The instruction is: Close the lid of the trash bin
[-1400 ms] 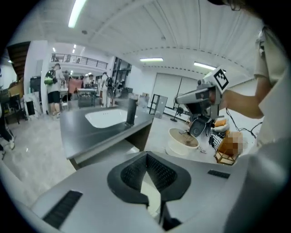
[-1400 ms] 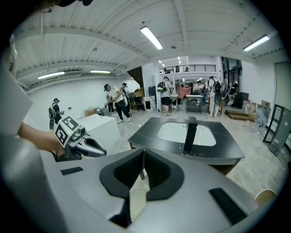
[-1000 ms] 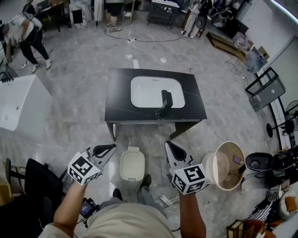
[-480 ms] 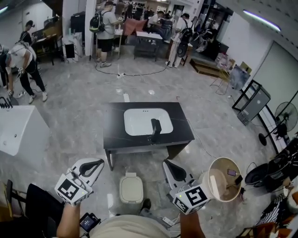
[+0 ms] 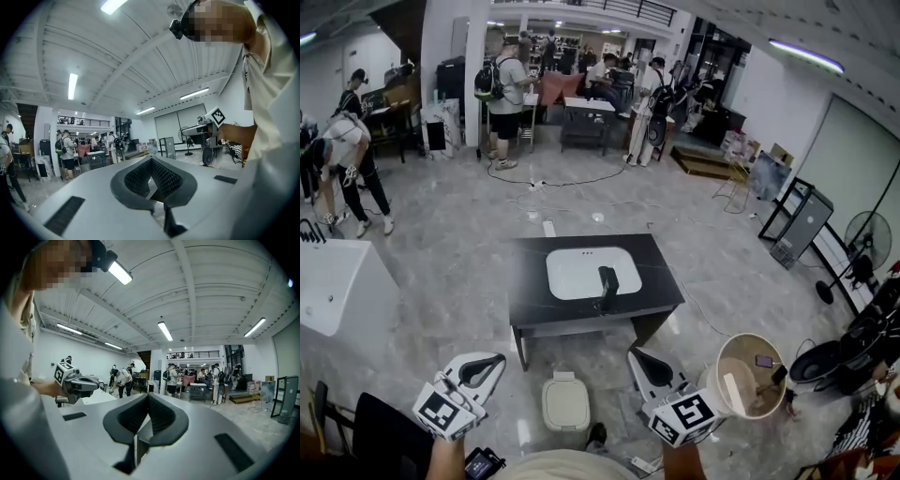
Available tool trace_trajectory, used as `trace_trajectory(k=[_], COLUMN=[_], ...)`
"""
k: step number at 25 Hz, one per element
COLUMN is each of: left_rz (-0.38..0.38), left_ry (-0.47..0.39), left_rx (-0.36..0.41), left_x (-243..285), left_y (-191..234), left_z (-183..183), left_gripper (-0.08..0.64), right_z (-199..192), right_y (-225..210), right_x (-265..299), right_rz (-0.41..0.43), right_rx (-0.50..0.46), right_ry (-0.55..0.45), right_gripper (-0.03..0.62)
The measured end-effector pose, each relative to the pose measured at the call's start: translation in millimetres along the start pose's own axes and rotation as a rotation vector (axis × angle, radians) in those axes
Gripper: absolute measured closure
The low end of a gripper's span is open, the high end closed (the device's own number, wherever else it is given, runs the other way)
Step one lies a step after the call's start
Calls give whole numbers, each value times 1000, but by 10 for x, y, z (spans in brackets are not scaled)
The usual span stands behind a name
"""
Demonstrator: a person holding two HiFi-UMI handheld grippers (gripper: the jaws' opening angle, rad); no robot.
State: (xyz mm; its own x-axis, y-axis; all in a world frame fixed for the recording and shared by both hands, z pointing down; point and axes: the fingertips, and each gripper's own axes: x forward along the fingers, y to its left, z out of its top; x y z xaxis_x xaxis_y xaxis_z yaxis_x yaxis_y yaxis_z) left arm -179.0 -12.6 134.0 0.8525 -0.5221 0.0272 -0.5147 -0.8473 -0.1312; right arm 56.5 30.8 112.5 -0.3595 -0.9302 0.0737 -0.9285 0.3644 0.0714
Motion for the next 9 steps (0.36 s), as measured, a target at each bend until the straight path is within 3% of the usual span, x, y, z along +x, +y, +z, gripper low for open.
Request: trace_trajectory(k=[9], left_rz=[-3], left_ry=[-3], left_rx=[-16], left_x=[-101], left_y=[-121], left_z=[-1], left_gripper=[546], right_z=[-7], right_y=[67], right_x=[-102], right_rz=[3], right_rx=[6], right_ry=[8], right_gripper=[571])
